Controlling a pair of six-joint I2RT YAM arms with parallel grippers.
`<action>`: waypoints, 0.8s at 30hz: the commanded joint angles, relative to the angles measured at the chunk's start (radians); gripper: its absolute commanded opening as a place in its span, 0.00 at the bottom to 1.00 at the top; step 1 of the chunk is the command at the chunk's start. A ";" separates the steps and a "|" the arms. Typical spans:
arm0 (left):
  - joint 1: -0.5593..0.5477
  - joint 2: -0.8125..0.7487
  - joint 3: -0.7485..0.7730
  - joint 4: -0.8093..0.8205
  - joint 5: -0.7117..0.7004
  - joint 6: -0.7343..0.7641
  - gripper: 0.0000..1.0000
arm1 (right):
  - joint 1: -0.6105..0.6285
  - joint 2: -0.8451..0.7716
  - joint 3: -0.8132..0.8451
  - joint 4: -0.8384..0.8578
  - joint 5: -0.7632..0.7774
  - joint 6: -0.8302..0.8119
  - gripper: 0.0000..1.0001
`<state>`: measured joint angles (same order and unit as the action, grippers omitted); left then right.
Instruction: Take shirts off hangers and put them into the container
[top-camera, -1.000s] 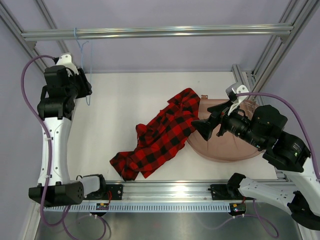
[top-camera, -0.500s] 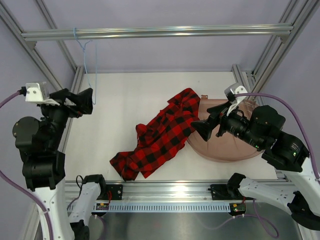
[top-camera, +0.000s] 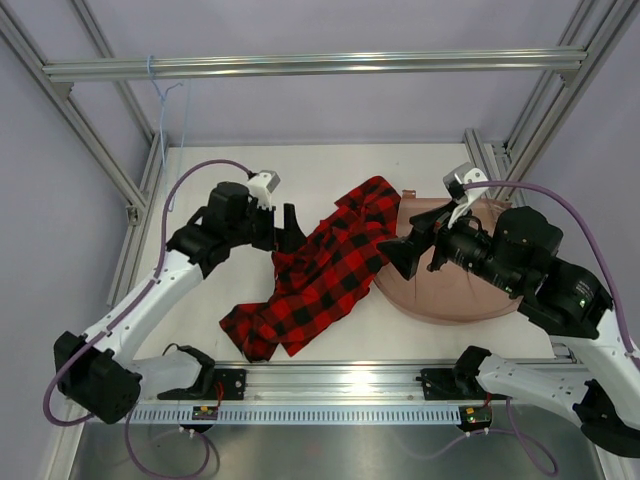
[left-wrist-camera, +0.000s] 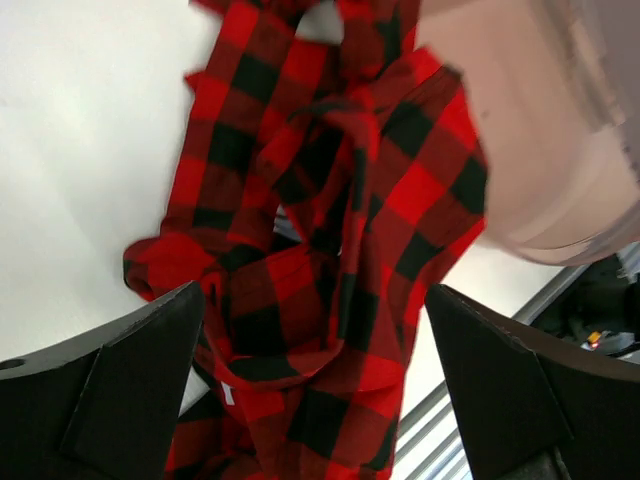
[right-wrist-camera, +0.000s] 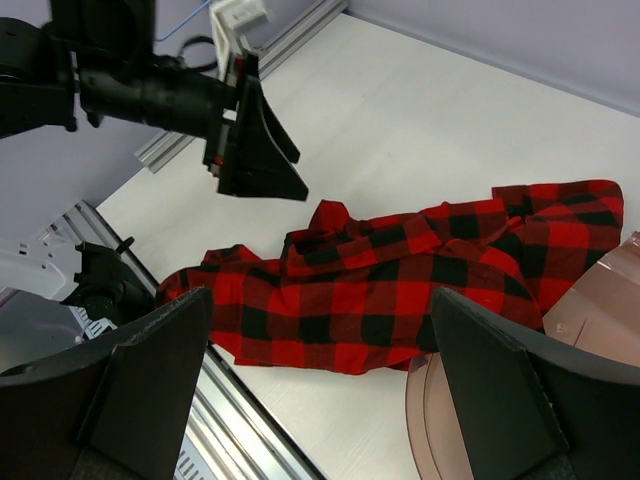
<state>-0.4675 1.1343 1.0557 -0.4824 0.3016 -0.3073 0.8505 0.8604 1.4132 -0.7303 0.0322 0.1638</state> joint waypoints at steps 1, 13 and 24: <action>-0.045 0.041 0.000 0.068 -0.093 0.008 0.99 | 0.007 -0.015 -0.005 0.019 -0.015 0.006 1.00; -0.108 0.272 -0.066 0.237 -0.032 -0.010 0.99 | 0.007 -0.046 -0.045 0.014 0.009 0.003 0.99; -0.163 0.309 0.032 0.194 -0.087 -0.027 0.00 | 0.007 -0.083 -0.053 -0.011 0.061 0.003 1.00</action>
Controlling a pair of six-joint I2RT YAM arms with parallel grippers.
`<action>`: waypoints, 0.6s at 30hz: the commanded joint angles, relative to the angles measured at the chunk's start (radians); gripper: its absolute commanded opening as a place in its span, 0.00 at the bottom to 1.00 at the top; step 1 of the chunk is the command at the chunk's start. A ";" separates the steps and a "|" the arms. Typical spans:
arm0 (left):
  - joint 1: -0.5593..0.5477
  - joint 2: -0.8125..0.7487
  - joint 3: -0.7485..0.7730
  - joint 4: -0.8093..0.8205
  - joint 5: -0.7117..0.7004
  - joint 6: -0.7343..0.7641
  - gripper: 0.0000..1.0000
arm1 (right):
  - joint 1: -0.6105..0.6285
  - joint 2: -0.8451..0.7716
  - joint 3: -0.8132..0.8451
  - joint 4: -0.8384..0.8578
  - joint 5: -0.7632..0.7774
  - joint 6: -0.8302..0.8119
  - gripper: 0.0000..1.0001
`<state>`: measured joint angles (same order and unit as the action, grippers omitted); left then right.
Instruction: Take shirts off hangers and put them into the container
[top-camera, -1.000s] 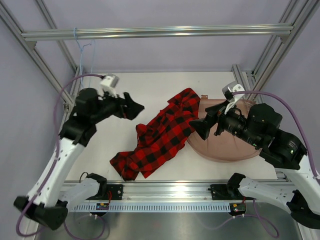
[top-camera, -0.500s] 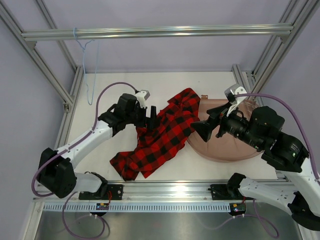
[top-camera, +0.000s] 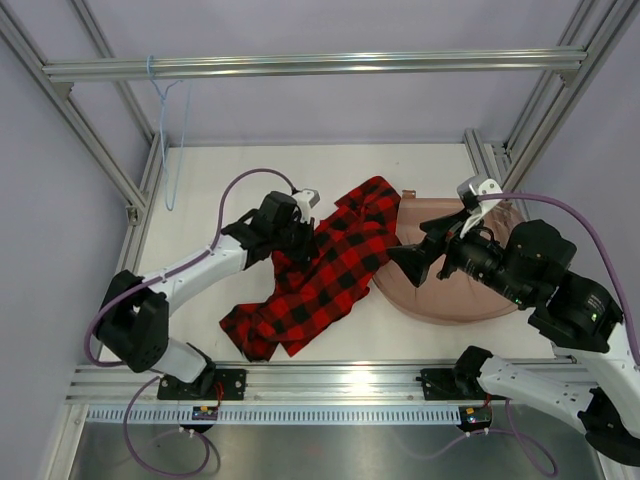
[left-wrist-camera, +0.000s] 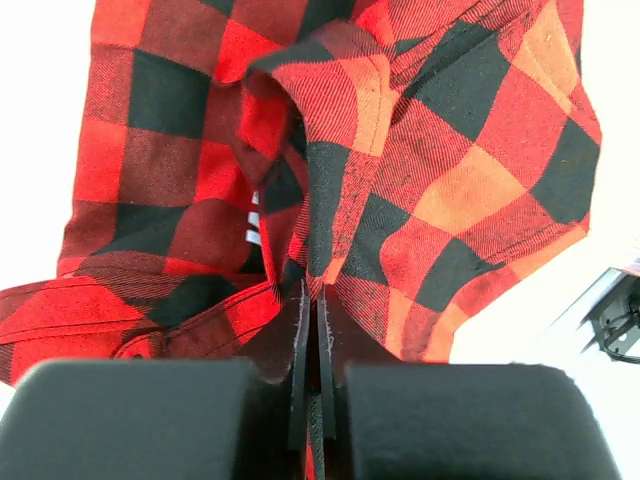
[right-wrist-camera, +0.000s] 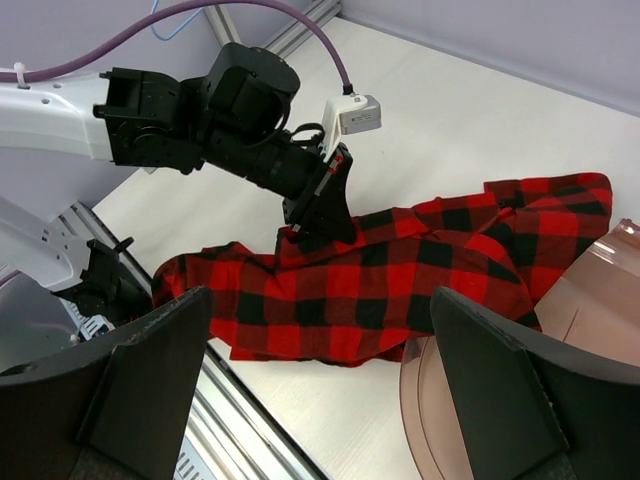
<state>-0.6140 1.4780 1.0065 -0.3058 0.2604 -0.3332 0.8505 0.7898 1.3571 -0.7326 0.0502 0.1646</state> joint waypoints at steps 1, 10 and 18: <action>-0.042 -0.103 0.102 0.002 -0.096 0.005 0.00 | 0.007 -0.017 0.005 -0.019 0.078 0.006 1.00; -0.207 -0.400 0.400 0.221 -0.044 0.270 0.00 | 0.007 0.035 0.036 -0.142 0.629 0.119 0.99; -0.205 -0.092 1.018 0.228 0.129 0.342 0.00 | 0.007 -0.081 0.002 -0.206 0.907 0.354 1.00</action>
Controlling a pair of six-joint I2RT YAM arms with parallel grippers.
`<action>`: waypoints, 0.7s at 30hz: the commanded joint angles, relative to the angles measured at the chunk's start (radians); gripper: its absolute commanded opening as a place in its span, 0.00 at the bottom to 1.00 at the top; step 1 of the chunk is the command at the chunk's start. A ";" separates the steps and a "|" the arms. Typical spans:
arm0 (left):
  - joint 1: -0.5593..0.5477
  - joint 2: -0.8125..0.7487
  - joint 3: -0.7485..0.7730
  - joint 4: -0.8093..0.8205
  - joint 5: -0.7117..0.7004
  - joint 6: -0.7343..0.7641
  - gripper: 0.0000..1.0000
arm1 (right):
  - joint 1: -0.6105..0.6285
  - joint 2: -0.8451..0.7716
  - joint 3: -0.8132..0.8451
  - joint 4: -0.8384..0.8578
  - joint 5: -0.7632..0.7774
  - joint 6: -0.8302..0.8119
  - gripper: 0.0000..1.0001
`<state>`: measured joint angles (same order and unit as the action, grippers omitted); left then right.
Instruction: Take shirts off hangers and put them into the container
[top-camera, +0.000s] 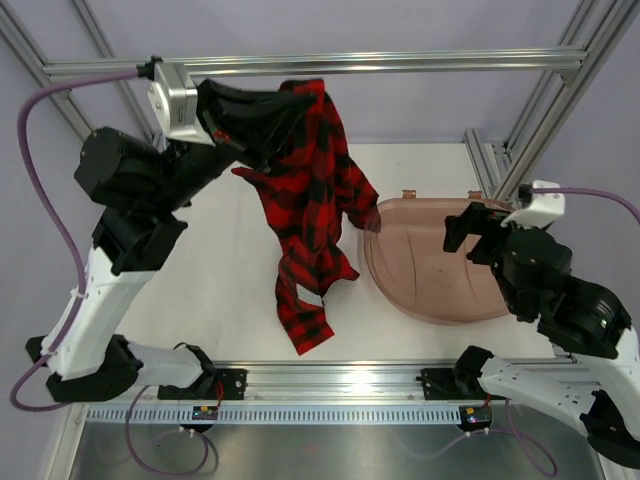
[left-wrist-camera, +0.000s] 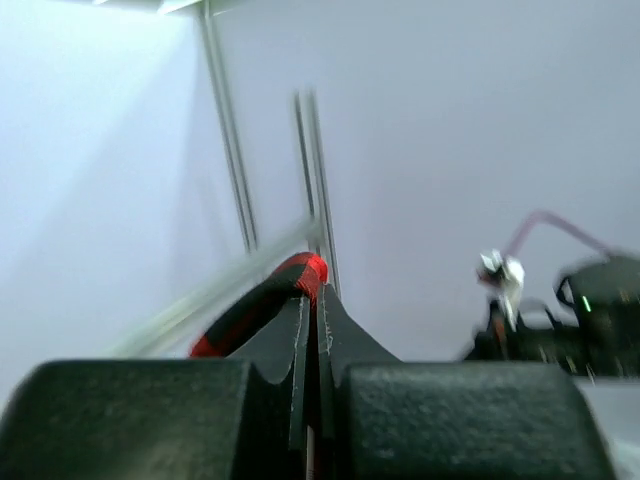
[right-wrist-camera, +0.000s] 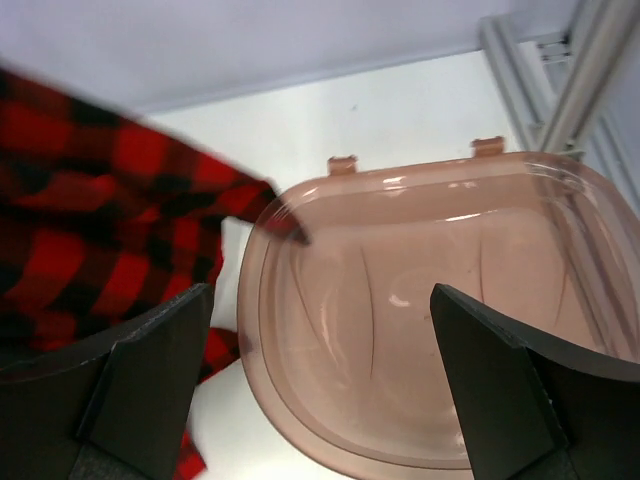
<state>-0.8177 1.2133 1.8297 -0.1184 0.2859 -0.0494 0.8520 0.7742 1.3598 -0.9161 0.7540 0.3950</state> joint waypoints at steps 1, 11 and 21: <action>-0.003 0.221 0.270 0.027 0.145 0.054 0.00 | 0.005 -0.099 -0.008 -0.026 0.241 0.133 1.00; -0.001 0.557 0.675 0.410 0.200 -0.137 0.00 | 0.005 -0.251 -0.091 0.011 0.285 0.093 0.99; 0.002 0.788 0.754 0.557 0.154 -0.354 0.00 | 0.005 -0.265 -0.145 0.063 0.200 0.056 0.99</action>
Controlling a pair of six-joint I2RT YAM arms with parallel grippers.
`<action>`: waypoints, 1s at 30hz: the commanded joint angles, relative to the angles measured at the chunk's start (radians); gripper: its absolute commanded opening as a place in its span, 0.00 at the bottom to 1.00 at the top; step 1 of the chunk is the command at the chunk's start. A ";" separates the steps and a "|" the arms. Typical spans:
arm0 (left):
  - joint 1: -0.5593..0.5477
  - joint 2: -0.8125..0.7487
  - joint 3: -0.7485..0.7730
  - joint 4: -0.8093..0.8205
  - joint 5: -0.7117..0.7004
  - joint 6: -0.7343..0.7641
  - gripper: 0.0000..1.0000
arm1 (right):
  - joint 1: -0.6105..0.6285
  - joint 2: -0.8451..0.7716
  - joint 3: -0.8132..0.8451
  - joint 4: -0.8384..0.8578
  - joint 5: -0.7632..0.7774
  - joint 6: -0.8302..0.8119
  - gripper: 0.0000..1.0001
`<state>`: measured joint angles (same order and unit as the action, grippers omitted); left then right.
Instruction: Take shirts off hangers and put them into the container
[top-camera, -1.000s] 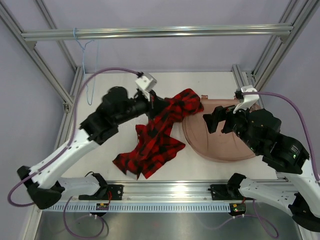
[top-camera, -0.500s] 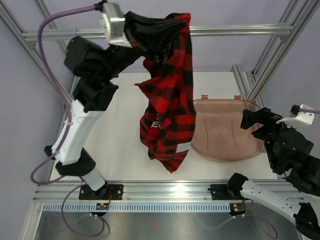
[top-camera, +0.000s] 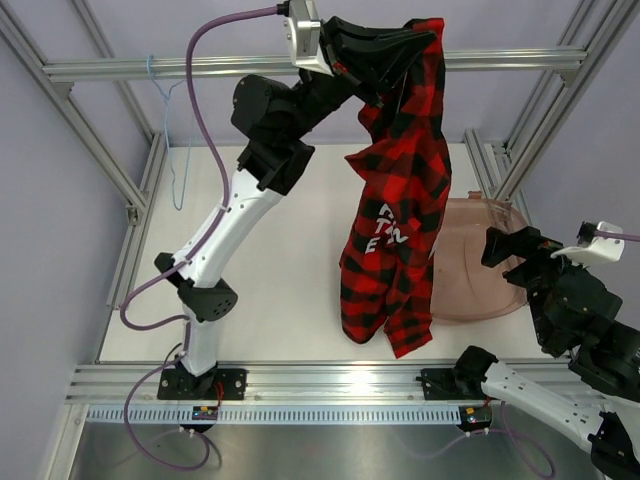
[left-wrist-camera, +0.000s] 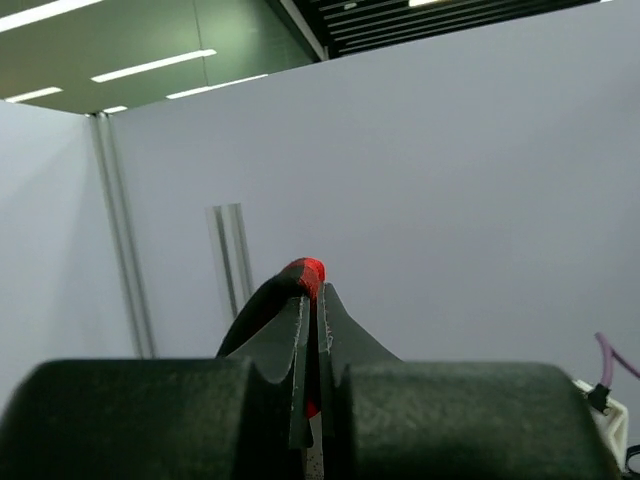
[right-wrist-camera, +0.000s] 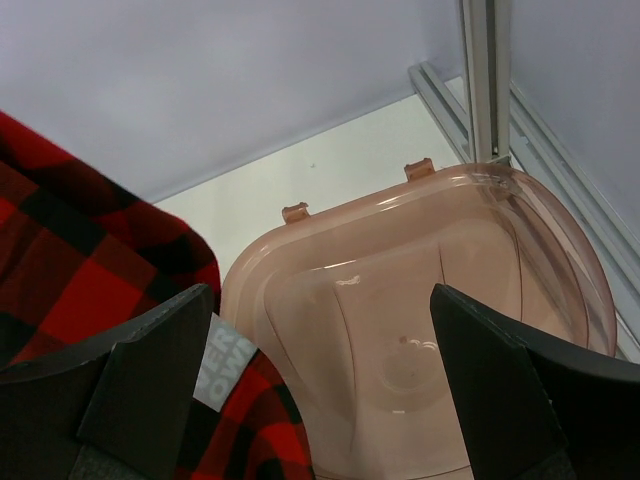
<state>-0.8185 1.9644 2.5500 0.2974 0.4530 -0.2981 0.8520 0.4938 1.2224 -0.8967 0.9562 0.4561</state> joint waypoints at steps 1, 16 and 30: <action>0.002 0.053 0.018 0.146 0.002 -0.139 0.00 | 0.005 0.018 -0.015 0.048 -0.004 -0.010 0.99; 0.045 -0.254 -0.074 -0.224 0.116 -0.045 0.00 | 0.005 0.089 -0.126 0.343 -0.841 -0.203 1.00; 0.091 -0.493 -0.085 -0.481 0.184 -0.199 0.00 | 0.007 0.153 -0.156 0.404 -1.539 -0.124 0.50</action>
<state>-0.7364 1.4284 2.4809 -0.1215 0.5938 -0.4248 0.8532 0.6071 1.0966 -0.5823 -0.2317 0.2863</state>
